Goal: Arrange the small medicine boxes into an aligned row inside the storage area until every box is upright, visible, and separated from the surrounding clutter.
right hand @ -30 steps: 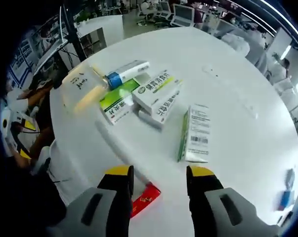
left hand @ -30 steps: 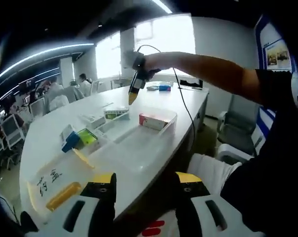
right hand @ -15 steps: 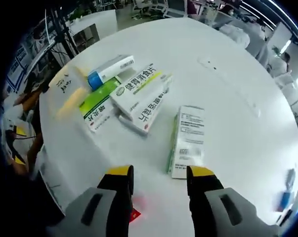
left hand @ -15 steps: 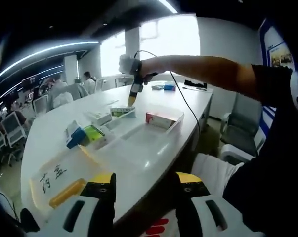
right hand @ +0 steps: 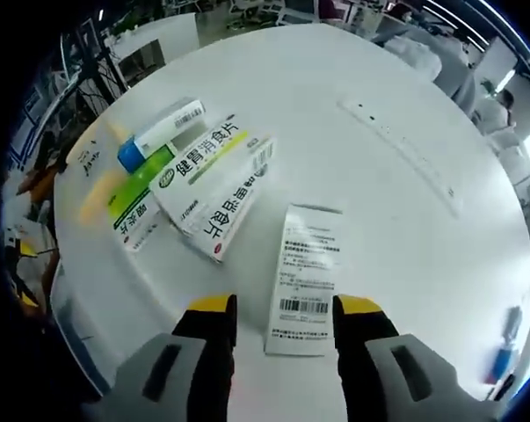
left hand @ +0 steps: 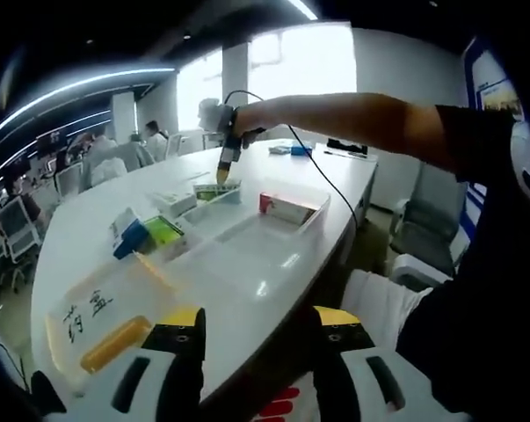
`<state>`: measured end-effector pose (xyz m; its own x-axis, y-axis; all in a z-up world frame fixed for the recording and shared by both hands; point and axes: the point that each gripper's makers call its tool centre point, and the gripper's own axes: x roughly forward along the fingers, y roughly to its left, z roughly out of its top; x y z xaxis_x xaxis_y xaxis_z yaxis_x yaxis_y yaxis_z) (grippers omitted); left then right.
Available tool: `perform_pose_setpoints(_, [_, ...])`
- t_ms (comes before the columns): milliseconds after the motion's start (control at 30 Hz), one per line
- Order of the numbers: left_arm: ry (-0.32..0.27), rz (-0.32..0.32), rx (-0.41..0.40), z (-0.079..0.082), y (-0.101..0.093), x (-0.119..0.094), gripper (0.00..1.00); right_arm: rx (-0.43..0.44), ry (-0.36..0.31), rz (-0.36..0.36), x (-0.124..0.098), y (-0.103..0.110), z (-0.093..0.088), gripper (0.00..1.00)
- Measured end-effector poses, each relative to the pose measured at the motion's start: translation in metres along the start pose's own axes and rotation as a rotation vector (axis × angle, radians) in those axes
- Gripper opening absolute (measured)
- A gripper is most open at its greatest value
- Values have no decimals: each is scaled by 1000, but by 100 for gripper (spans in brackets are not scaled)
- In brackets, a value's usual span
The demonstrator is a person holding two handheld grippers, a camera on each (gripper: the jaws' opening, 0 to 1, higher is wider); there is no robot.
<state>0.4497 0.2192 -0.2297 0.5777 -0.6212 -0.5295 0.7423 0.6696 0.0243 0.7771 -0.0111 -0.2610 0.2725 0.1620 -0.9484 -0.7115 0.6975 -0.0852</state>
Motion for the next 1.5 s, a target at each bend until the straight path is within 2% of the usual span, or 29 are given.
perform_pose_setpoints(100, [9,-6,0,-1,0,3,47,6,-6,-13,1,-1,-4,46])
perform_pose_setpoints(200, [16,-10,-2,-3,-1,4,47,24,21,9,8,6,-14,52])
perform_pose_setpoints(267, [21,-12,-5,-5,-1,4,47,25,28,11,15,-2,-9,53])
perform_pose_setpoints(400, [29,-4,-18,-10,4,2,47,36,37,27,26,-4,-4,52])
perform_pose_setpoints(500, [30,4,-28,-12,8,1,47,23,65,34,30,10,-15,52])
perform_pose_setpoints(667, [38,-10,-41,-18,8,5,47,30,70,28,33,16,-21,52])
perform_pose_setpoints(900, [39,-15,-57,-20,10,5,47,39,86,23,49,5,-15,50])
perform_pose_setpoints(1133, [47,0,-78,-26,17,4,47,25,81,35,55,3,-10,43])
perform_pose_setpoints(1267, [54,1,-81,-27,17,6,47,52,73,48,56,2,-9,42])
perform_pose_setpoints(1333, [54,-7,-79,-27,15,8,47,68,67,49,59,-7,-2,41])
perform_pose_setpoints(1500, [65,-6,-85,-31,16,8,47,86,38,50,54,4,-10,40])
